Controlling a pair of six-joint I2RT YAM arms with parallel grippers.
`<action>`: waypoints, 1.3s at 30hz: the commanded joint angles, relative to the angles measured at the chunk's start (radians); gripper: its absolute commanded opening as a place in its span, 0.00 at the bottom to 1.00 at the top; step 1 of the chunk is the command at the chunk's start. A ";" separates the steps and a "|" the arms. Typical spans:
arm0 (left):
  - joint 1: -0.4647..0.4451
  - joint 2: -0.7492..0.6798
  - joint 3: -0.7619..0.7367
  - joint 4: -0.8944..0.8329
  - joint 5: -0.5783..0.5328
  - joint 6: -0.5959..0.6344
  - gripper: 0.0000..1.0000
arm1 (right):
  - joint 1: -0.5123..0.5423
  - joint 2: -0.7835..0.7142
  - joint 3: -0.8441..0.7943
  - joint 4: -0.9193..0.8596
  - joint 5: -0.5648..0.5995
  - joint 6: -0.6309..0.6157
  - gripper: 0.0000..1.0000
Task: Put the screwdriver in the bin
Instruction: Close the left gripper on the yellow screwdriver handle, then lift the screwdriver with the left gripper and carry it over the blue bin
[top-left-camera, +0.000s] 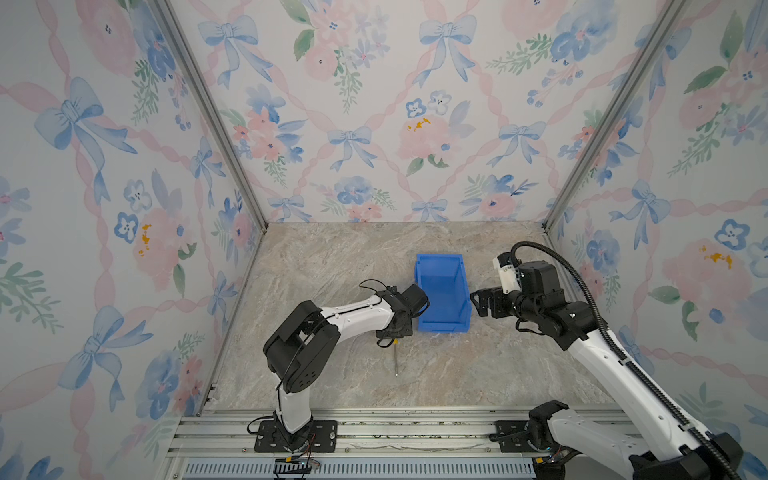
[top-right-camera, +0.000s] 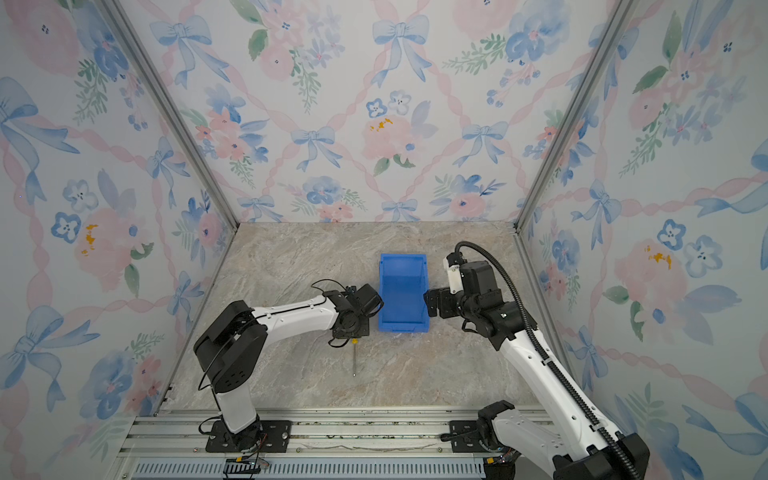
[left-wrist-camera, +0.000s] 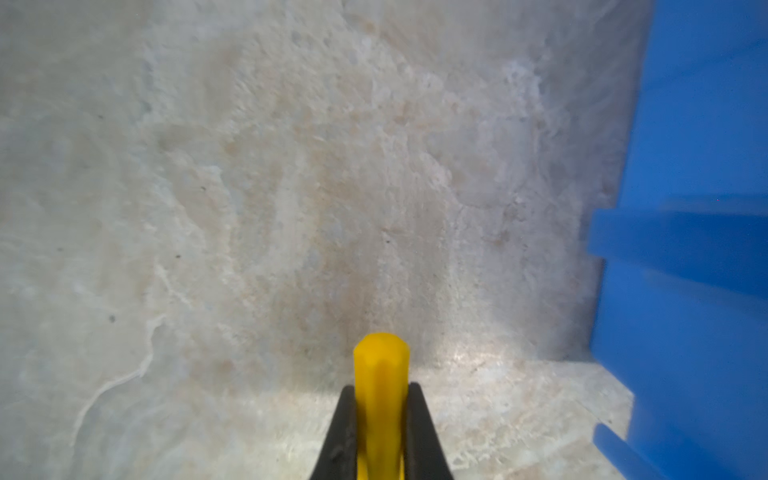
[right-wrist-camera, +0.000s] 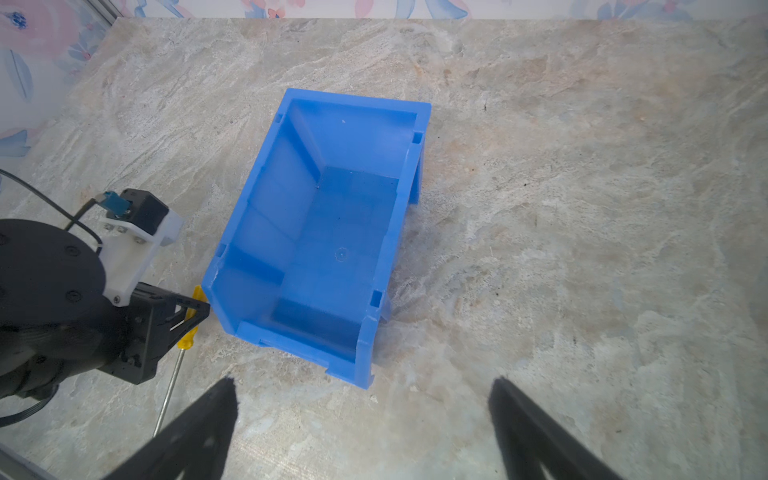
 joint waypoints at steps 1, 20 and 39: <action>-0.016 -0.129 0.038 -0.051 -0.037 0.022 0.00 | -0.020 -0.011 -0.029 0.009 -0.030 0.029 0.97; -0.063 0.302 0.728 -0.058 0.006 0.102 0.00 | -0.062 -0.045 -0.109 0.003 -0.042 0.056 0.97; -0.005 0.565 0.906 -0.056 -0.034 0.103 0.00 | -0.039 -0.087 -0.103 -0.020 0.010 0.014 0.97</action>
